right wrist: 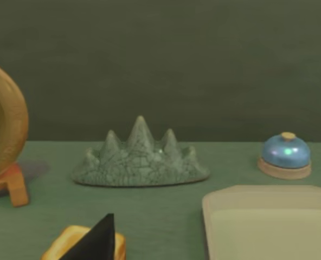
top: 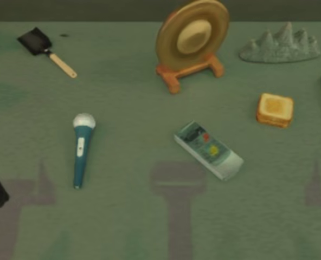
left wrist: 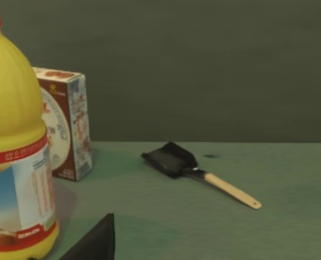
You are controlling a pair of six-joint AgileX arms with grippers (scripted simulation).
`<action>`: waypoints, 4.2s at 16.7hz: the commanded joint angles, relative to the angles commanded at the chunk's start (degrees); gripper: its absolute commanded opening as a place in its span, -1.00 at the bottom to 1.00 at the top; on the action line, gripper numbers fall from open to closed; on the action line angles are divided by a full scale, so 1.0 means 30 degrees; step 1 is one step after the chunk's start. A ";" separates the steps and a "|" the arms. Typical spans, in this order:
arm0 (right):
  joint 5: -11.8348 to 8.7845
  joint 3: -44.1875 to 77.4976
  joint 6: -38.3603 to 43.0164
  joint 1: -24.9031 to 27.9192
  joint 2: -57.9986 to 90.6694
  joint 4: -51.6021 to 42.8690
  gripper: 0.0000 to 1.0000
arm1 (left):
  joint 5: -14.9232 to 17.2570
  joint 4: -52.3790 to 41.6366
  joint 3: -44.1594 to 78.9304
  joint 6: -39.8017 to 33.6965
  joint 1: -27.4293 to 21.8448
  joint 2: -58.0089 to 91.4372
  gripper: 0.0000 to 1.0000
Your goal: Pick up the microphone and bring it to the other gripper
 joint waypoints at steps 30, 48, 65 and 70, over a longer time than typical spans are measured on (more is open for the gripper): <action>0.0000 0.0000 0.0000 0.0000 0.0000 0.0000 1.00 | -0.0587 -1.7499 2.3168 -0.6504 -0.7067 3.3925 1.00; 0.0000 0.0000 0.0000 0.0000 0.0000 0.0000 1.00 | -0.0541 -1.0389 2.0243 -0.6234 -0.6858 3.8102 1.00; 0.0000 0.0000 0.0000 0.0000 0.0000 0.0000 1.00 | -0.0541 -1.0389 2.0243 -0.6234 -0.6858 3.8102 -1.00; 0.0000 0.0000 0.0000 0.0000 0.0000 0.0000 1.00 | -0.0541 -1.0389 2.0243 -0.6234 -0.6858 3.8102 -1.00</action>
